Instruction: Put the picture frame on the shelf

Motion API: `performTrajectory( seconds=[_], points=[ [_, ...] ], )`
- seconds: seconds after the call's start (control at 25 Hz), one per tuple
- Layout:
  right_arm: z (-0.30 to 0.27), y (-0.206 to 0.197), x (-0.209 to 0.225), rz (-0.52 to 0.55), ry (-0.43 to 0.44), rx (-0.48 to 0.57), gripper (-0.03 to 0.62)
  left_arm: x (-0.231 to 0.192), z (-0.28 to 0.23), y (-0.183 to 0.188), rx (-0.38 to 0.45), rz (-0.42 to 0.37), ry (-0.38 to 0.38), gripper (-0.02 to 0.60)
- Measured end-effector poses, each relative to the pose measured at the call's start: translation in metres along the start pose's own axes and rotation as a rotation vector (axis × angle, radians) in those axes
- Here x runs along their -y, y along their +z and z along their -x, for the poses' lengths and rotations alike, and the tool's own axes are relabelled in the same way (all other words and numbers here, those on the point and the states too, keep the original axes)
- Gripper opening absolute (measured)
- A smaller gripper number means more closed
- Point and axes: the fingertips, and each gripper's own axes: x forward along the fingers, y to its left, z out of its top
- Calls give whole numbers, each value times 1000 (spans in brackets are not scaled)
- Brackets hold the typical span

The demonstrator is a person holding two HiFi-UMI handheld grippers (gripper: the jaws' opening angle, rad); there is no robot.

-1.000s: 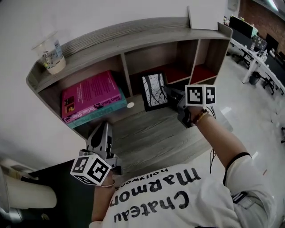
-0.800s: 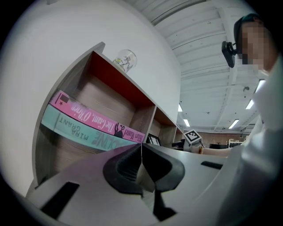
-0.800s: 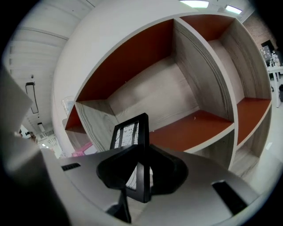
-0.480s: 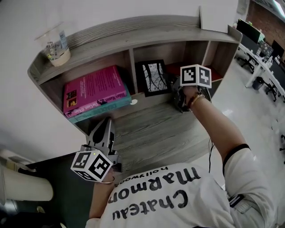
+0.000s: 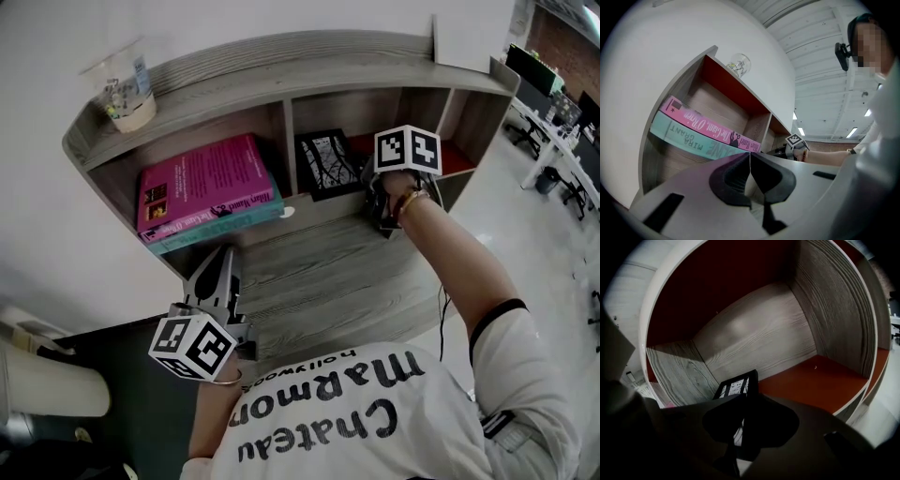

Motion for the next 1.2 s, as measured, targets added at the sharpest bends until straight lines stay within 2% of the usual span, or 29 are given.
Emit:
performTrajectory(
  seconds=[0.64,1.2],
  points=[
    [-8,-4,4,8,-128,-43,77,8,3,2,7,-5,-22,18],
    [-11,-7,-5,10,-144,-33,75,10,13,4,18,-2,-2,18]
  ],
)
